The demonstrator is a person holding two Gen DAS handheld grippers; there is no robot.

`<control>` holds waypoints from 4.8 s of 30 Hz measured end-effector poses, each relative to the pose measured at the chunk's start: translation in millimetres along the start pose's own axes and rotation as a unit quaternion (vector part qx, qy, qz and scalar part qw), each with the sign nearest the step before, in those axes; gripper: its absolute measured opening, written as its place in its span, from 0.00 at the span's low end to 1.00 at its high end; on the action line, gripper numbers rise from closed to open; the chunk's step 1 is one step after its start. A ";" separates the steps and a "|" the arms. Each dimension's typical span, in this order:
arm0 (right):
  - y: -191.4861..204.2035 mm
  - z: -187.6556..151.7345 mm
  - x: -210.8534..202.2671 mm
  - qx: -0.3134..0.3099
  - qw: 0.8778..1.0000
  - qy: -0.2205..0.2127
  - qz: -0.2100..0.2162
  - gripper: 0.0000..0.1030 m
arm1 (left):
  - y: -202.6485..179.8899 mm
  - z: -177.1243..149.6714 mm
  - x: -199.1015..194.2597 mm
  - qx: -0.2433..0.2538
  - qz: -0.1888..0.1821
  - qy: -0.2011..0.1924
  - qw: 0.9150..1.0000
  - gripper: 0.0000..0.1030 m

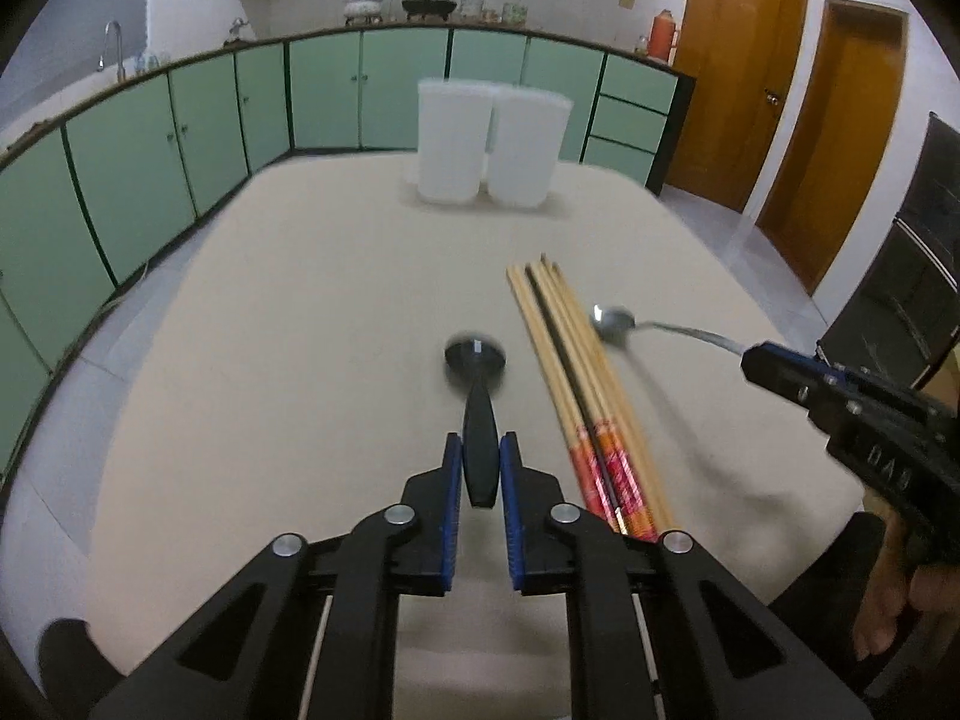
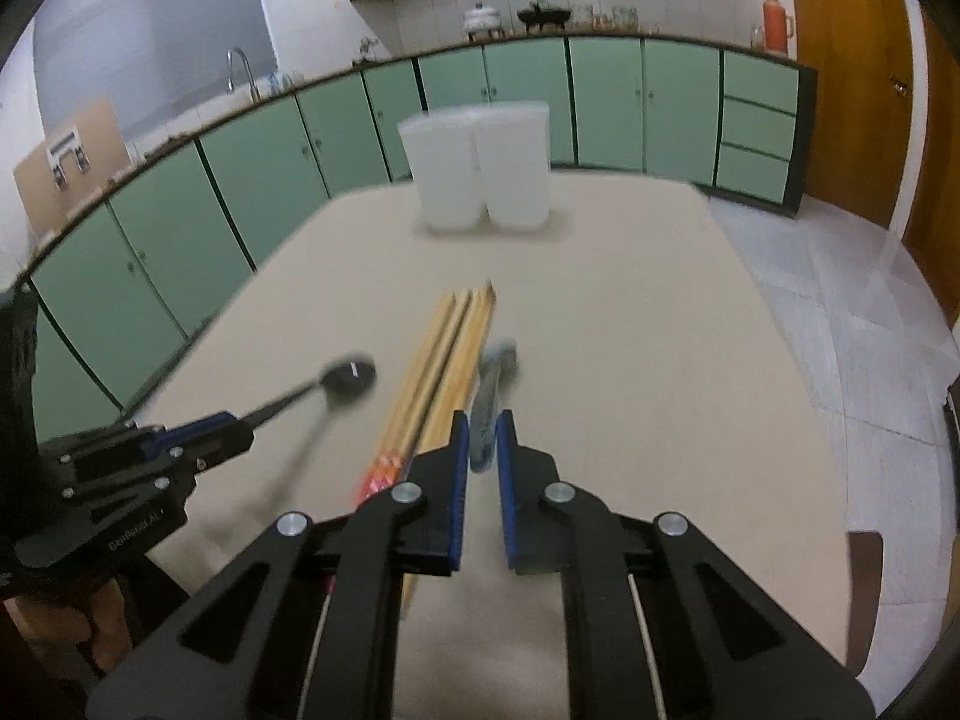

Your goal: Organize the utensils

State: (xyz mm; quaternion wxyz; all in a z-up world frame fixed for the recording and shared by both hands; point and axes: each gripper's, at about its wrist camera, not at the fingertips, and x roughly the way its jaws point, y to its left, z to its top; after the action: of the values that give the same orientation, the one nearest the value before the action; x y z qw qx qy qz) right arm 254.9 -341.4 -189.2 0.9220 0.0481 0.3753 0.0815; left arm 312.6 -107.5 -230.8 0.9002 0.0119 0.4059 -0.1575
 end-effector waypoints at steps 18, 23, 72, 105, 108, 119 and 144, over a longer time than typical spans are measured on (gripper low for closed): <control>1.6 52.7 -12.7 -0.026 1.000 0.007 0.008 0.02 | 20.0 42.9 -26.9 0.013 -0.035 -0.024 0.999 0.12; 0.0 70.6 -20.5 -0.030 0.999 0.010 0.016 0.01 | 24.6 60.1 -32.9 0.017 -0.050 -0.025 0.998 0.11; -57.0 261.5 113.3 0.022 0.999 -0.021 0.028 0.22 | 60.8 258.7 96.4 0.024 -0.027 -0.122 0.992 0.39; 32.5 -97.7 17.1 -0.041 0.998 0.046 0.002 0.23 | 43.2 -71.7 -64.2 -0.012 0.032 -0.116 0.993 0.89; 25.6 -99.0 17.3 -0.037 0.998 0.044 -0.003 0.07 | 31.0 -78.6 -54.5 0.004 0.025 -0.106 0.994 0.88; 1.7 -89.4 20.2 -0.025 0.999 0.037 0.006 0.09 | -25.7 -88.3 -11.3 0.082 0.004 -0.067 0.994 0.77; -6.7 -86.9 21.6 -0.013 0.999 0.033 0.000 0.14 | -36.9 -81.6 21.7 0.094 0.008 -0.034 0.995 0.61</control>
State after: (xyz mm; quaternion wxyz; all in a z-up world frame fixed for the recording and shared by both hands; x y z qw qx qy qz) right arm 210.1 -341.7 -267.0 0.9095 0.0331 0.4047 0.0885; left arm 255.9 -136.3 -297.5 0.9097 0.0947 0.3581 -0.1878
